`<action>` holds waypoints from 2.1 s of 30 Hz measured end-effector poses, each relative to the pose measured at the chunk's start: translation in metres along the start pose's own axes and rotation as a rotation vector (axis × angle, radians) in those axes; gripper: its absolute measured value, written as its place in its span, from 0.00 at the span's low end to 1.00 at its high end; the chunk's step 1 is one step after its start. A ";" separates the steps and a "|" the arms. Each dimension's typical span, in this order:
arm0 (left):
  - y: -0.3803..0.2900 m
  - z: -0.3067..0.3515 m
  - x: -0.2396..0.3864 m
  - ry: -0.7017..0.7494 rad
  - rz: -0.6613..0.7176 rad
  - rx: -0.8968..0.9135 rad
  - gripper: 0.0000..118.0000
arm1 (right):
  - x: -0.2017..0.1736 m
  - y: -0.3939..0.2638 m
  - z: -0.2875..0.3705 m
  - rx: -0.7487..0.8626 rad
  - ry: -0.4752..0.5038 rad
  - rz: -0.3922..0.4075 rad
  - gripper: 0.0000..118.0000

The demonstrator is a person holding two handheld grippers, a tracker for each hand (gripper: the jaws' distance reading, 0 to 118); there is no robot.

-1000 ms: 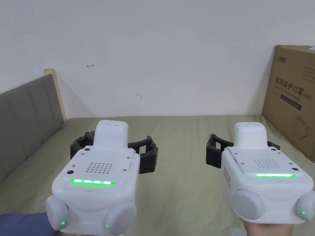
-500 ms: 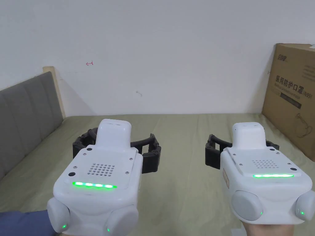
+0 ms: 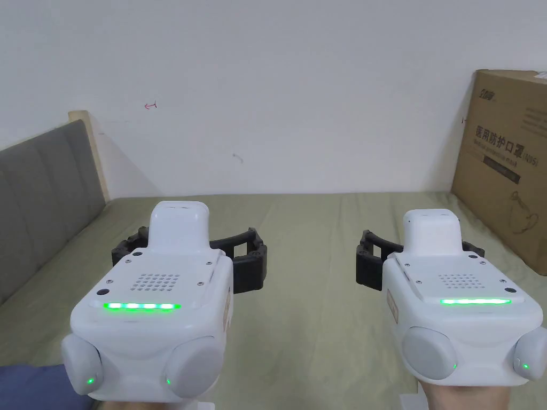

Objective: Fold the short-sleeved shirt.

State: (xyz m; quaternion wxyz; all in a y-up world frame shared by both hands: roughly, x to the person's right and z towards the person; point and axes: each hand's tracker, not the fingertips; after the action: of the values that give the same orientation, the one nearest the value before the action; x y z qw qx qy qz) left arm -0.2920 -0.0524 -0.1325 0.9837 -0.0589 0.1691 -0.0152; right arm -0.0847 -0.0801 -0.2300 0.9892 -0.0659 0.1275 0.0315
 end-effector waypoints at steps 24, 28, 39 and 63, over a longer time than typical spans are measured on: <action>-0.009 -0.005 -0.001 0.026 -0.018 -0.019 0.91 | -0.003 -0.007 -0.003 -0.024 0.009 -0.001 0.71; -0.010 -0.006 -0.002 0.025 -0.016 -0.023 0.91 | -0.002 -0.007 -0.003 -0.024 0.009 -0.008 0.71; -0.009 -0.005 -0.002 0.020 -0.018 -0.022 0.91 | -0.003 -0.007 -0.003 -0.022 0.014 -0.001 0.71; -0.013 -0.007 -0.003 0.006 -0.011 -0.034 0.91 | -0.001 -0.010 -0.002 -0.022 0.032 -0.006 0.71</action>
State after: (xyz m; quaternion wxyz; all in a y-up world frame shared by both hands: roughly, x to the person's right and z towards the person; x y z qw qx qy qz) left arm -0.2974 -0.0656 -0.1366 0.9820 -0.0763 0.1718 -0.0181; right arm -0.0851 -0.0901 -0.2307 0.9863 -0.0777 0.1425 0.0290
